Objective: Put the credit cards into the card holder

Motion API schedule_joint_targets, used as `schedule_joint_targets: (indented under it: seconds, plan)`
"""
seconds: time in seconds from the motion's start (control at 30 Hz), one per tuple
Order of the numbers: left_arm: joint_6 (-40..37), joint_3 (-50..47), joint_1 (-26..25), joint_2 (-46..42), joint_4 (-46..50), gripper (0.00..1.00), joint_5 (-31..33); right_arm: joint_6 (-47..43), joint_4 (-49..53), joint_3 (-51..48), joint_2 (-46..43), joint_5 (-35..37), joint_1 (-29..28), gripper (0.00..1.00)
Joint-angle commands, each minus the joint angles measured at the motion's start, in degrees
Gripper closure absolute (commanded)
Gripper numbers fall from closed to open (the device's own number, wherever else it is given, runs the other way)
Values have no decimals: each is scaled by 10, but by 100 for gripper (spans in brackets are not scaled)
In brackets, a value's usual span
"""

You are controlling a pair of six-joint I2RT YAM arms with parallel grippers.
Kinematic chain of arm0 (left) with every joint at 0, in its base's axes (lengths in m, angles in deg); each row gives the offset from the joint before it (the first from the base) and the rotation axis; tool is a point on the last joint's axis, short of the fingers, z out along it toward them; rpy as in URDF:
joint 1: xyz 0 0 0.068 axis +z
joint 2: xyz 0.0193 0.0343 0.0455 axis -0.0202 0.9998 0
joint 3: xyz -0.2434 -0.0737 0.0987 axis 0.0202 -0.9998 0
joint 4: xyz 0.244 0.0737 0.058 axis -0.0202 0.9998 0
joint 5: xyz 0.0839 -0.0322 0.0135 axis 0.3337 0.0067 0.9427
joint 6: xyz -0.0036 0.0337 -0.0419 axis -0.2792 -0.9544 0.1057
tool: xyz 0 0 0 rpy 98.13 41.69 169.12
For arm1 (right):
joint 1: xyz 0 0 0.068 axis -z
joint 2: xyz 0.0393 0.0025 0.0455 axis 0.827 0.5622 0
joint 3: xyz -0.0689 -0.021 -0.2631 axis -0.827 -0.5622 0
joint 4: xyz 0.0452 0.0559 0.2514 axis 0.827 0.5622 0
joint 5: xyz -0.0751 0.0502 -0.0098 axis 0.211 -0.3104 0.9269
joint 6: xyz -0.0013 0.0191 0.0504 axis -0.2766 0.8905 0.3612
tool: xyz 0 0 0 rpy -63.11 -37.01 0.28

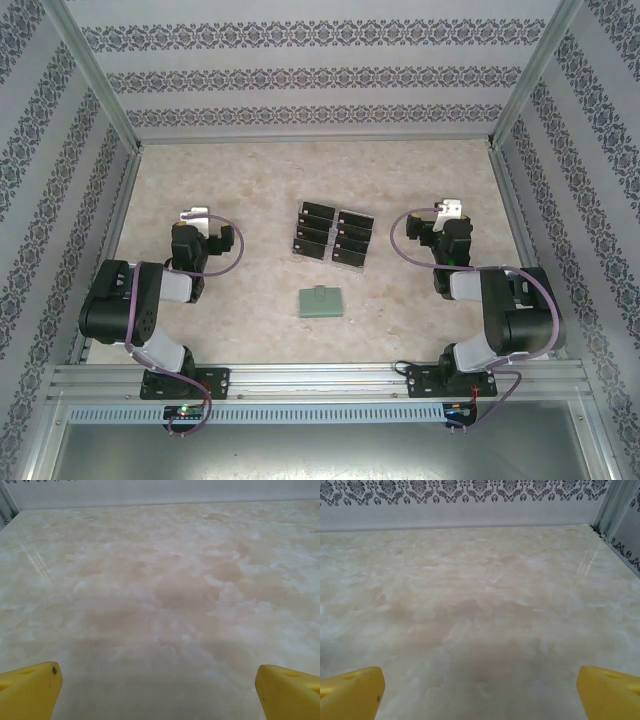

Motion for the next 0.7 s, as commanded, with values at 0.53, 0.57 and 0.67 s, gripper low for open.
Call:
schedule_joint_targets:
  seconds: [0.53, 0.57, 0.67]
  plan:
    - [8, 4, 4, 0, -8, 0, 36, -8, -5, 1, 1, -18, 2, 2]
    - [8, 4, 4, 0, -10, 0, 35, -8, -5, 1, 2, -18, 2, 2]
    - [8, 4, 4, 0, -10, 0, 35, -9, -5, 2, 2, -18, 2, 2]
